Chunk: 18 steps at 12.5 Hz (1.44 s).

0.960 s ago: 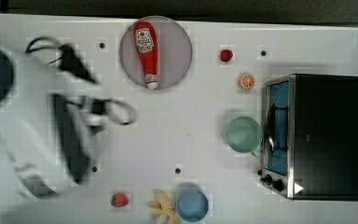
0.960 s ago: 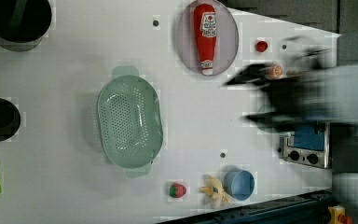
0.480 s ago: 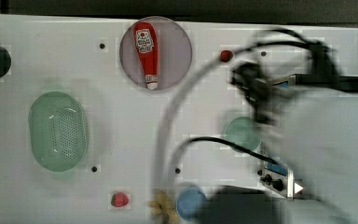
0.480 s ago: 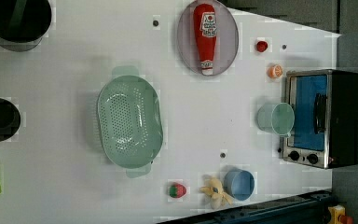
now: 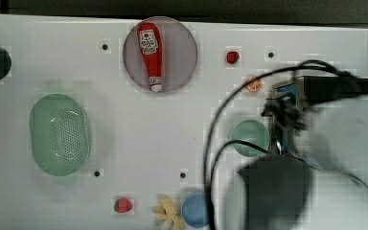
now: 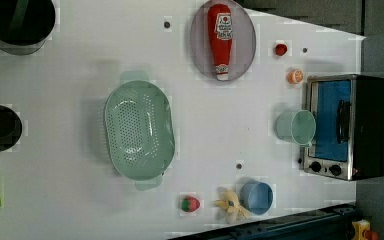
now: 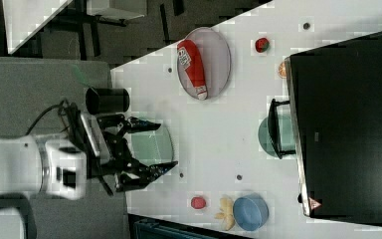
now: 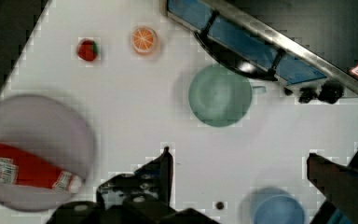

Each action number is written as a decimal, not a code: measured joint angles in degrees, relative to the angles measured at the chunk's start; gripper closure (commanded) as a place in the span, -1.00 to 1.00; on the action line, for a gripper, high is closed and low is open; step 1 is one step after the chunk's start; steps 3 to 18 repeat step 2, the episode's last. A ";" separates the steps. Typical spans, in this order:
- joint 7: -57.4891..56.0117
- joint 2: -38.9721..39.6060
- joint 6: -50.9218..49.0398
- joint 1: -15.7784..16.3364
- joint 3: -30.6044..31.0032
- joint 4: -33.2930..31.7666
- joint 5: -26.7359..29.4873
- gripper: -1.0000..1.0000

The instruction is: Drag strainer right to left.

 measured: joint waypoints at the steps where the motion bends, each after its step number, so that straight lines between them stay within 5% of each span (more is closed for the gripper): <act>1: 0.00 1.24 0.52 1.87 0.28 -0.39 -0.48 -1.00; 2: -0.03 1.66 1.51 4.08 0.62 -1.18 -0.80 -1.00; 18: -0.03 1.66 1.51 4.08 0.62 -1.18 -0.80 -1.00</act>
